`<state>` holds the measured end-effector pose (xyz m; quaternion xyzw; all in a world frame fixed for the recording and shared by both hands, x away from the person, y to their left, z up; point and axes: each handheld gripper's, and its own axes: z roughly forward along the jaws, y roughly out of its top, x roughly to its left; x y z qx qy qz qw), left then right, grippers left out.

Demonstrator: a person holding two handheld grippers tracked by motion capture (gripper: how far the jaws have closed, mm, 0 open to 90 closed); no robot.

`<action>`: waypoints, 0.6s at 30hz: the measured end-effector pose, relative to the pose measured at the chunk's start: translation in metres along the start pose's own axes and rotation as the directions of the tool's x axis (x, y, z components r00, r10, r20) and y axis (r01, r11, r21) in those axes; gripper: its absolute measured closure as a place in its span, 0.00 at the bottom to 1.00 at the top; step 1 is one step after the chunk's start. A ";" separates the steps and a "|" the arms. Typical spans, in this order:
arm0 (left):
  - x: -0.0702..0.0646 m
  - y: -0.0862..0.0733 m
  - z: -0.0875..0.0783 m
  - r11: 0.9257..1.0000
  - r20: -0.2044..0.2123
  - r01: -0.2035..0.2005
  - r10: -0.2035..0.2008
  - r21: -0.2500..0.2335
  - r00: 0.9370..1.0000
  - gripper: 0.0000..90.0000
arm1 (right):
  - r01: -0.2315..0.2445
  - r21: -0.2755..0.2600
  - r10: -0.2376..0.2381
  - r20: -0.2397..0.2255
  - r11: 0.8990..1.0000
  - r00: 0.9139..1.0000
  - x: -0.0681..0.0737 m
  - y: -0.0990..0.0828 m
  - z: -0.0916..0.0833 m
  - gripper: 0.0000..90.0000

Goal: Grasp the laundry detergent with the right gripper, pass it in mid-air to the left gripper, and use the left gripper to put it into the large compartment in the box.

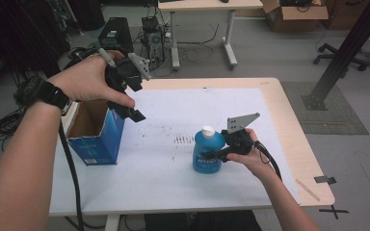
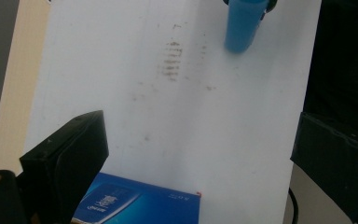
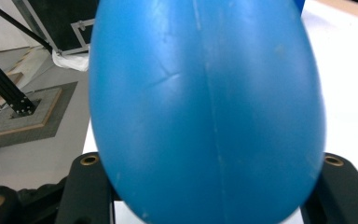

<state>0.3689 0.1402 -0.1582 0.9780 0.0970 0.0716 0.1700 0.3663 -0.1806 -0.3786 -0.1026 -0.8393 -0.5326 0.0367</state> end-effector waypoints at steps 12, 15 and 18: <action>-0.001 0.006 -0.001 1.000 0.013 -0.013 0.013 -0.002 1.000 0.05 | 0.078 -0.013 -0.079 -0.051 0.997 0.996 -0.004 0.072 0.000 0.47; -0.001 0.009 0.000 1.000 0.019 -0.018 0.018 0.000 1.000 0.05 | 0.104 -0.003 -0.104 -0.062 0.995 0.993 -0.002 0.089 0.008 0.47; -0.003 0.011 -0.001 1.000 0.023 -0.021 0.021 -0.001 1.000 0.05 | 0.122 0.011 -0.121 -0.078 0.992 0.990 -0.001 0.105 0.016 0.47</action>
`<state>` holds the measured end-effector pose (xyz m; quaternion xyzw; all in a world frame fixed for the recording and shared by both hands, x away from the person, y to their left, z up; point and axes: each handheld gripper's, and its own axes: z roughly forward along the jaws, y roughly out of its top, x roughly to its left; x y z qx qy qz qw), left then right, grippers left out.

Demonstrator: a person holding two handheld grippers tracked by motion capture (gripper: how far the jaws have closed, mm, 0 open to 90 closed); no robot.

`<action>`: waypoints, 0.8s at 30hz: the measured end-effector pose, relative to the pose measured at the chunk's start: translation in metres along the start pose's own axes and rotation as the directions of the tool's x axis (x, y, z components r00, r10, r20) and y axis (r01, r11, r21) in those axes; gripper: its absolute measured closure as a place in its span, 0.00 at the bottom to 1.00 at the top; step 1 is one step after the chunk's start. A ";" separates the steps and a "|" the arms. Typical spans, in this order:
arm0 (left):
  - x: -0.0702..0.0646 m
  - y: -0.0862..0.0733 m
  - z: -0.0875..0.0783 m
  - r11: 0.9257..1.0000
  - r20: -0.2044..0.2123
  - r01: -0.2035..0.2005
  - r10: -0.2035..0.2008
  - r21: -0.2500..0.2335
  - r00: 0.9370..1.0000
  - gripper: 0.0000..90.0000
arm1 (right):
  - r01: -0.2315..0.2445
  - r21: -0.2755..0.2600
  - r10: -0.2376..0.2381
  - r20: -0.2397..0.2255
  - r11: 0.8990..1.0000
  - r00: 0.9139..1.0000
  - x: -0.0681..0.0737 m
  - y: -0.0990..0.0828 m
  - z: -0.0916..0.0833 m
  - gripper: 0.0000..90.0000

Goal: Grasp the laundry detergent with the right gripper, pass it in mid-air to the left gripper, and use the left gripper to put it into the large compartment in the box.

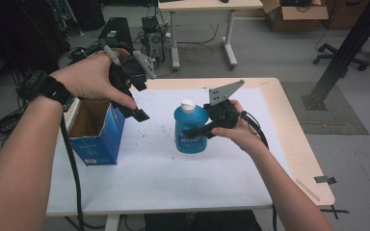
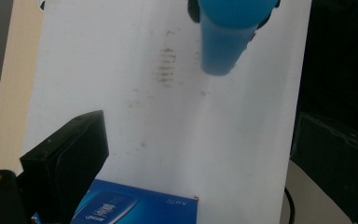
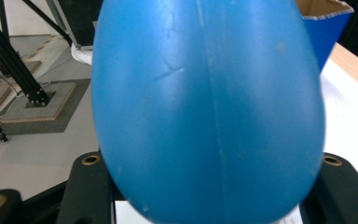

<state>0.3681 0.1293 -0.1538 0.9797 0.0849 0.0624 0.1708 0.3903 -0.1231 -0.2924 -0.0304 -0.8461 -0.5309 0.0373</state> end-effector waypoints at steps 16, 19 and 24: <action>-0.006 0.002 -0.003 1.000 0.004 0.004 -0.004 -0.006 1.000 0.05 | 0.029 0.024 -0.027 -0.084 0.999 0.996 -0.006 0.054 0.044 0.47; -0.007 0.001 -0.003 1.000 0.009 -0.001 0.001 -0.005 1.000 0.05 | 0.033 0.032 -0.030 -0.091 0.999 0.995 -0.006 0.059 0.051 0.47; -0.008 0.002 -0.002 1.000 0.010 -0.006 0.006 -0.004 1.000 0.05 | 0.037 0.030 -0.034 -0.101 0.999 0.994 -0.004 0.063 0.058 0.47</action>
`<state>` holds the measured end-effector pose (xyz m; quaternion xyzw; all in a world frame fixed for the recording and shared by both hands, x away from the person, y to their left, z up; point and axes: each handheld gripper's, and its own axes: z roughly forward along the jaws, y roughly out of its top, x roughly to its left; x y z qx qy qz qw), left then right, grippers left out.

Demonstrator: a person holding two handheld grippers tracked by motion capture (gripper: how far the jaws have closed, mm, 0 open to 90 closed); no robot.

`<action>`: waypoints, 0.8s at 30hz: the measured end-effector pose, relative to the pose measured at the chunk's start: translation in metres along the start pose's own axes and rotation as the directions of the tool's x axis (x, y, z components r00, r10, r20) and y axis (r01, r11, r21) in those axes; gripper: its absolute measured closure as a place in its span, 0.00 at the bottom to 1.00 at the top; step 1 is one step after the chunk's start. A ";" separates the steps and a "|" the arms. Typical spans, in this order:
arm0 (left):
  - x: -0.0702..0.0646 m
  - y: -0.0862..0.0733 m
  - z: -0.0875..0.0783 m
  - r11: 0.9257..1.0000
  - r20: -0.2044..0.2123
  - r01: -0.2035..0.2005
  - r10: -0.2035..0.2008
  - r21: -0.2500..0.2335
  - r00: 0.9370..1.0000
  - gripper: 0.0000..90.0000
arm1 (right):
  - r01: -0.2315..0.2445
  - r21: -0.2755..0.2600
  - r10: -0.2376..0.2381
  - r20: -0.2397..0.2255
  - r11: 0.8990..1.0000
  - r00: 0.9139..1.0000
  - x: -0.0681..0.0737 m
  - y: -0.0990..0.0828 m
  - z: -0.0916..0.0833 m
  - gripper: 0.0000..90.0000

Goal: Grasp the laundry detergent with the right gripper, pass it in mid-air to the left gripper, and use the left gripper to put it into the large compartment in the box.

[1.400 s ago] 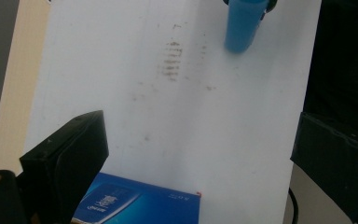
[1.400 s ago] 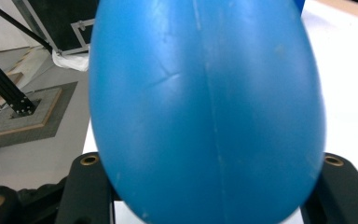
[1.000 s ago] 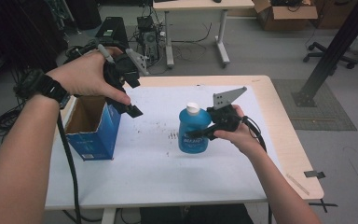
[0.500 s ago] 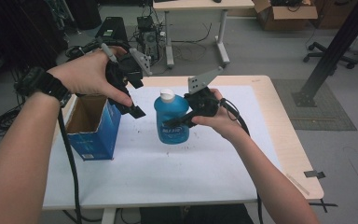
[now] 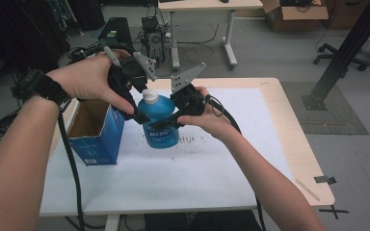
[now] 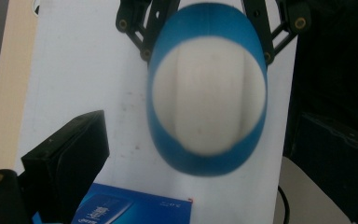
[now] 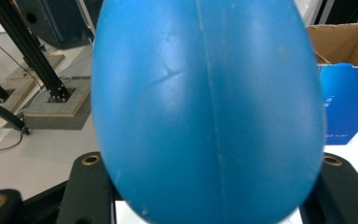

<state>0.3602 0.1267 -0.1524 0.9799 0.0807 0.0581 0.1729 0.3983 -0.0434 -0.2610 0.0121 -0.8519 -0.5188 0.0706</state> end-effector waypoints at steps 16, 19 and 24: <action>-0.002 0.005 0.008 1.000 0.011 -0.014 0.014 0.028 1.000 0.12 | 0.023 0.024 -0.023 -0.006 0.999 1.000 0.006 0.007 0.006 0.47; -0.002 0.006 0.009 0.999 0.022 -0.018 0.017 0.036 1.000 0.15 | 0.031 0.031 -0.031 -0.003 0.999 1.000 0.008 0.007 0.007 0.47; -0.002 0.007 0.010 0.999 0.021 -0.018 0.018 0.035 1.000 0.19 | 0.036 0.034 -0.036 -0.001 0.999 0.999 0.010 0.008 0.007 0.47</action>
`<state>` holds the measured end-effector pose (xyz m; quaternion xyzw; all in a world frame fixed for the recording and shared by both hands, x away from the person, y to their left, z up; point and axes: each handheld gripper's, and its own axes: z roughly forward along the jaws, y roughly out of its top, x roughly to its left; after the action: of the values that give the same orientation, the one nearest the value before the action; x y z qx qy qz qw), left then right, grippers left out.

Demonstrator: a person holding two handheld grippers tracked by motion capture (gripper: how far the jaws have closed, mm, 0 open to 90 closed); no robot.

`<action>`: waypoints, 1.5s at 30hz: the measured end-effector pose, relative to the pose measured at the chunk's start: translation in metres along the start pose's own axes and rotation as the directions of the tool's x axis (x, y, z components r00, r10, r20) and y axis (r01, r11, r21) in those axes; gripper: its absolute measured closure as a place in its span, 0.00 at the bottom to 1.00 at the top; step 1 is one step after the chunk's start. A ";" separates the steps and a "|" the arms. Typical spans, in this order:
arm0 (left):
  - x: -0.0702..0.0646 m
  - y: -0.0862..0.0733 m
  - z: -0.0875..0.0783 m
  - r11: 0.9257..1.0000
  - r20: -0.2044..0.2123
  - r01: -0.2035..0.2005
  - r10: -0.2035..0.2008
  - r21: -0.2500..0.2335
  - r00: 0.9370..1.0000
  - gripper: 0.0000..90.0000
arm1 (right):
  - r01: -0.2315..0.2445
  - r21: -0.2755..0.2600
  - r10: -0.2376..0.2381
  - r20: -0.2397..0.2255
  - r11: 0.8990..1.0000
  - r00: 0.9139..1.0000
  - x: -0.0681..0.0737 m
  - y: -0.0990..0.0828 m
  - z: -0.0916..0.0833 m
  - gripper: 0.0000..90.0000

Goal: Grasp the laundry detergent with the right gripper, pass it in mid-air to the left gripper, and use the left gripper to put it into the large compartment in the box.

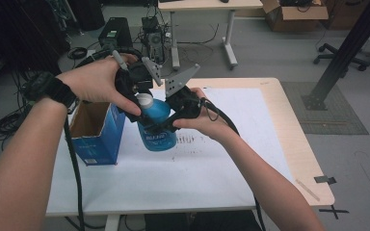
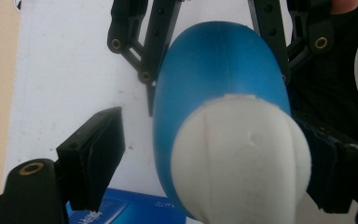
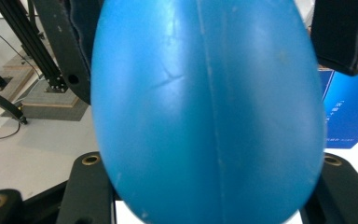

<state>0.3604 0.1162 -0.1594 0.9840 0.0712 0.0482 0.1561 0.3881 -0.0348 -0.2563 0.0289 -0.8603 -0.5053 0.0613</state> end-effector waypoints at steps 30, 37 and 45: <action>-0.001 0.002 0.004 1.000 0.024 0.009 -0.009 0.025 1.000 0.32 | -0.005 0.001 0.005 -0.001 1.000 1.000 0.001 -0.002 0.001 0.47; -0.001 0.003 0.004 0.999 0.030 0.014 -0.015 0.029 0.999 0.34 | -0.008 0.004 0.008 0.000 1.000 1.000 0.001 -0.002 0.001 0.47; 0.001 0.003 0.004 0.999 0.045 0.034 -0.036 0.035 0.998 0.41 | -0.019 0.013 0.019 0.001 1.000 1.000 -0.001 -0.003 0.001 0.47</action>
<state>0.3621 0.1122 -0.1625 0.9860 0.0856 0.0215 0.1416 0.3890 -0.0352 -0.2600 0.0209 -0.8637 -0.4993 0.0652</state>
